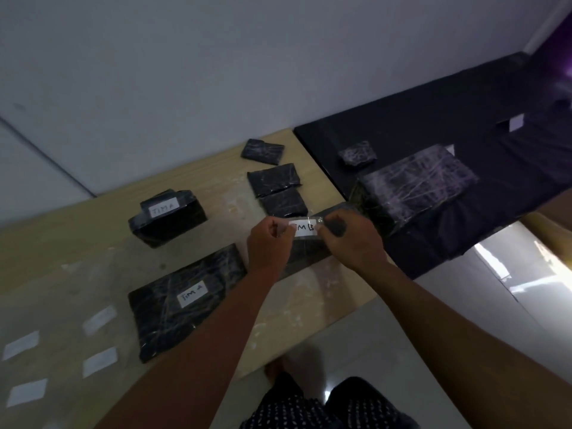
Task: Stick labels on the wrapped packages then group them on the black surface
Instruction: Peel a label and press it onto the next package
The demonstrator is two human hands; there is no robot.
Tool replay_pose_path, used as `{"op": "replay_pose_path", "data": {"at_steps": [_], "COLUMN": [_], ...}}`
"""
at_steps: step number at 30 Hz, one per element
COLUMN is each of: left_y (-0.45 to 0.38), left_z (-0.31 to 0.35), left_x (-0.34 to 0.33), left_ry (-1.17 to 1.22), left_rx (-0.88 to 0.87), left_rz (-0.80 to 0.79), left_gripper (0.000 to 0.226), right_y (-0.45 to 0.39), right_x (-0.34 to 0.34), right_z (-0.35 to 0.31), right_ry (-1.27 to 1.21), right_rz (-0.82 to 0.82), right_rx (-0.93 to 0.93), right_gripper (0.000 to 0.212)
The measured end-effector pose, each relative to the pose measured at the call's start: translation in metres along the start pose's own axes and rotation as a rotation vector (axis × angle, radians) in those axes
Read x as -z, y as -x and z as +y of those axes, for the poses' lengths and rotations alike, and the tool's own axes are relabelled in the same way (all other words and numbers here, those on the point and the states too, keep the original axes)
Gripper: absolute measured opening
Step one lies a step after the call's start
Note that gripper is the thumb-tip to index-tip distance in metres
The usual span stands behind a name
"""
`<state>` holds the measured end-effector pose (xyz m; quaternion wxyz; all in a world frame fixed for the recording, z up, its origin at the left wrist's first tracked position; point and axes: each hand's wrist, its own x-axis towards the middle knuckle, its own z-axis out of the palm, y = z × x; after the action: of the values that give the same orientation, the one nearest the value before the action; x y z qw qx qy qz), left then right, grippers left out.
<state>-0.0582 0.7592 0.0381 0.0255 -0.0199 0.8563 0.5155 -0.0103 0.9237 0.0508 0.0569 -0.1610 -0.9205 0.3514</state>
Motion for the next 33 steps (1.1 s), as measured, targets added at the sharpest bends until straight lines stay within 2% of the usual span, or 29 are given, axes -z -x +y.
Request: {"op": "replay_pose_path", "data": {"at_steps": [4, 8, 13, 16, 22, 33], "left_y": [-0.004, -0.006, 0.006, 0.011, 0.005, 0.005], "left_z": [0.002, -0.001, 0.0, 0.003, 0.011, 0.0], "left_x": [-0.016, -0.031, -0.051, -0.062, -0.073, -0.072], "left_ry": [-0.044, -0.07, -0.144, -0.206, -0.307, -0.492], "left_rx": [0.043, 0.095, 0.206, 0.269, 0.339, 0.278], "left_rz": [0.044, 0.122, 0.262, 0.278, 0.279, 0.244], "left_gripper": [0.025, 0.016, 0.017, 0.016, 0.015, 0.012], "right_y": [-0.02, -0.039, -0.063, -0.069, -0.076, -0.076], "right_x": [0.0, -0.005, -0.011, -0.018, -0.023, -0.024], "right_z": [0.015, 0.029, 0.048, 0.057, 0.063, 0.066], "right_ry": [-0.034, -0.03, 0.024, 0.046, 0.104, 0.082], "right_rz": [-0.041, -0.083, -0.211, -0.252, -0.354, -0.331], "right_rx": [0.049, 0.135, 0.271, 0.306, 0.257, 0.264], "right_gripper": [0.026, 0.025, 0.023, 0.027, 0.025, 0.024]}}
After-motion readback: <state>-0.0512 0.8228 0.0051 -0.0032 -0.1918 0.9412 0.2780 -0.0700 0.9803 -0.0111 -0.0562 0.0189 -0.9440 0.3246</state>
